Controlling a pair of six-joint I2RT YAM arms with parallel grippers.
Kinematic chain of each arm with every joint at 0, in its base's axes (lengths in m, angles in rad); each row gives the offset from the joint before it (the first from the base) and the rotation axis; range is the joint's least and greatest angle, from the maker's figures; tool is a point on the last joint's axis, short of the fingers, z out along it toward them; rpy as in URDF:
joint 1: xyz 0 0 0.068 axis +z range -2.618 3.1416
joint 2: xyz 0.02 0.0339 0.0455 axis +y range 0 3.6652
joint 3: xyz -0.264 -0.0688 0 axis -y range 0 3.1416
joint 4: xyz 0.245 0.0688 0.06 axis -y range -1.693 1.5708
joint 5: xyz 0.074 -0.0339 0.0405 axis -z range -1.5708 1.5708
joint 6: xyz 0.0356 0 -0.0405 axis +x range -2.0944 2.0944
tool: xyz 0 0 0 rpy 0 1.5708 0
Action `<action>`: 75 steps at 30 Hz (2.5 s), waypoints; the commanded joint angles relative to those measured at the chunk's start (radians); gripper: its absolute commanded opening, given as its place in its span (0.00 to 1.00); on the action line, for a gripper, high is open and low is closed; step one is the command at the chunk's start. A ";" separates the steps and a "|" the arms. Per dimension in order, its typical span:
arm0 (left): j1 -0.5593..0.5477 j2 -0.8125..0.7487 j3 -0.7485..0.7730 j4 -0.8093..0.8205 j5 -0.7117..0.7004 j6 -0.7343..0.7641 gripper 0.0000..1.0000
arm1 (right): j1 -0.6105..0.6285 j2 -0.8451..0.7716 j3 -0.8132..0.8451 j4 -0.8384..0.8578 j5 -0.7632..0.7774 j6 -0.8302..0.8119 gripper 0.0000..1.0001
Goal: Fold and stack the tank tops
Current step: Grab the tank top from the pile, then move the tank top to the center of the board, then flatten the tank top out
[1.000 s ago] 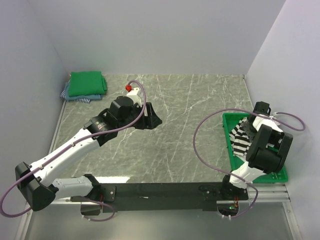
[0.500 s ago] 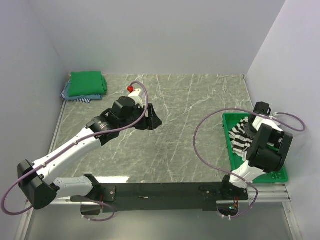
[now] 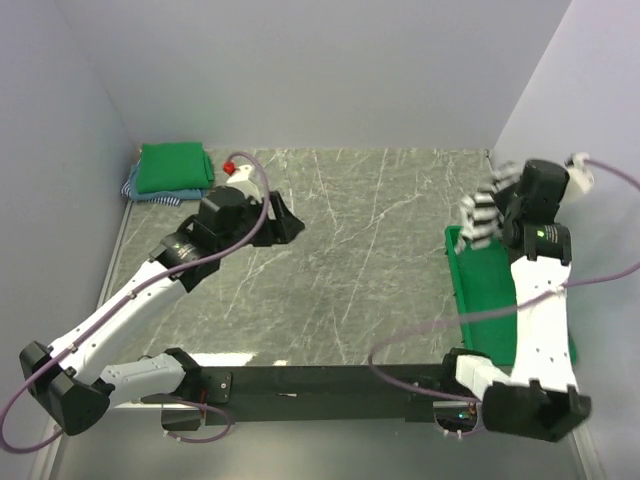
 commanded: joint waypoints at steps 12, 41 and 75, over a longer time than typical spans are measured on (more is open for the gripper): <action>0.206 -0.045 -0.002 0.032 -0.009 -0.055 0.74 | 0.633 0.139 0.272 -0.002 -0.072 -0.002 0.43; -0.122 0.587 -0.106 0.133 -0.185 -0.302 0.57 | 0.678 0.387 -0.343 0.267 0.005 -0.060 0.68; 0.269 0.728 0.526 -0.079 -0.180 -0.084 0.49 | 0.866 0.205 -0.254 0.142 -0.079 -0.047 0.68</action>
